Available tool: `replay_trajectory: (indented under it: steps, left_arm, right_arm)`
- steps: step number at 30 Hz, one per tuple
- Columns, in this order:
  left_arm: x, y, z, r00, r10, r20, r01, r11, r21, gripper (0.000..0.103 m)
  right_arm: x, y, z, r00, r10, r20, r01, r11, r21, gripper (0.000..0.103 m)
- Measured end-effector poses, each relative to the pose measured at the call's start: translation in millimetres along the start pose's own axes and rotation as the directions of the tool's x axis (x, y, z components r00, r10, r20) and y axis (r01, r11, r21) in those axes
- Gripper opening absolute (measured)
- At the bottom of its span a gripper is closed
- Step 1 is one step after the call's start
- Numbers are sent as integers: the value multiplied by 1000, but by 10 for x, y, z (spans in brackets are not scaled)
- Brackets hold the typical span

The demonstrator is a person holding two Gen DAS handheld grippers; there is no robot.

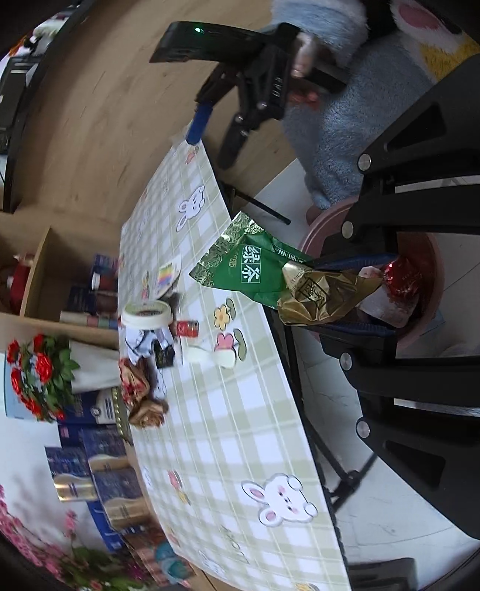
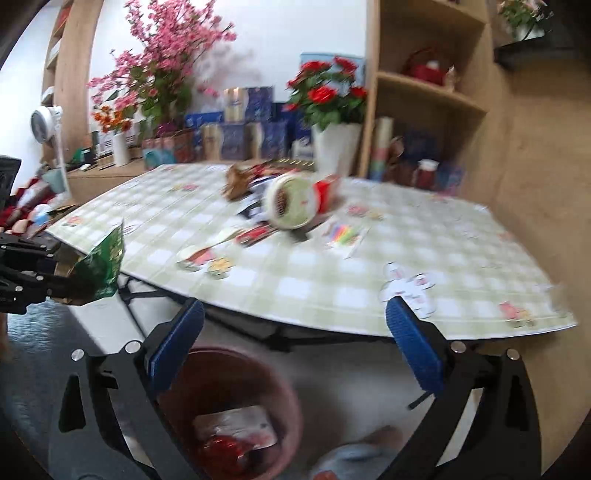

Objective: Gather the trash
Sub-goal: 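Release the wrappers into the bin with the left tool while the right tool releases the can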

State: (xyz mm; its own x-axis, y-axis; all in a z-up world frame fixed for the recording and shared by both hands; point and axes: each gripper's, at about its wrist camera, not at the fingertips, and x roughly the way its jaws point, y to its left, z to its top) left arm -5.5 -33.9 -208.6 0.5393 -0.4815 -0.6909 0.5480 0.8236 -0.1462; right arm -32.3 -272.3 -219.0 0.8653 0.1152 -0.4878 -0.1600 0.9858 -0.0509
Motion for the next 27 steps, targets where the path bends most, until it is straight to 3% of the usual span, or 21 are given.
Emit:
replay_trajectory:
  steps: [3, 6, 13, 22, 24, 26, 27]
  left_arm:
    - [149, 26, -85, 1000, -8, -10, 7, 1000, -13, 24]
    - [269, 12, -127, 999, -4, -53, 3, 1000, -13, 24]
    - [530, 95, -198, 987, 31, -157, -37, 999, -37, 24]
    - [541, 110, -207, 988, -3, -153, -8, 997, -70, 24]
    - [554, 100, -206, 988, -5, -154, -6, 997, -73, 30]
    - [541, 116, -200, 990, -11, -142, -1, 996, -85, 57]
    - [518, 133, -194, 992, -19, -128, 7, 995, -96, 60]
  right_arm:
    - [64, -104, -104, 999, -34, -32, 36, 998, 55, 97]
    - [127, 2, -119, 997, -72, -41, 73, 997, 25, 97]
    - [210, 222, -176, 997, -51, -58, 49, 998, -44, 97]
    - [223, 161, -189, 996, -56, -73, 56, 998, -1, 97]
    - [229, 135, -189, 995, -59, -76, 60, 998, 12, 97]
    - [228, 122, -190, 995, -60, -77, 62, 998, 21, 97]
    - [227, 121, -190, 995, -61, -77, 63, 998, 22, 97]
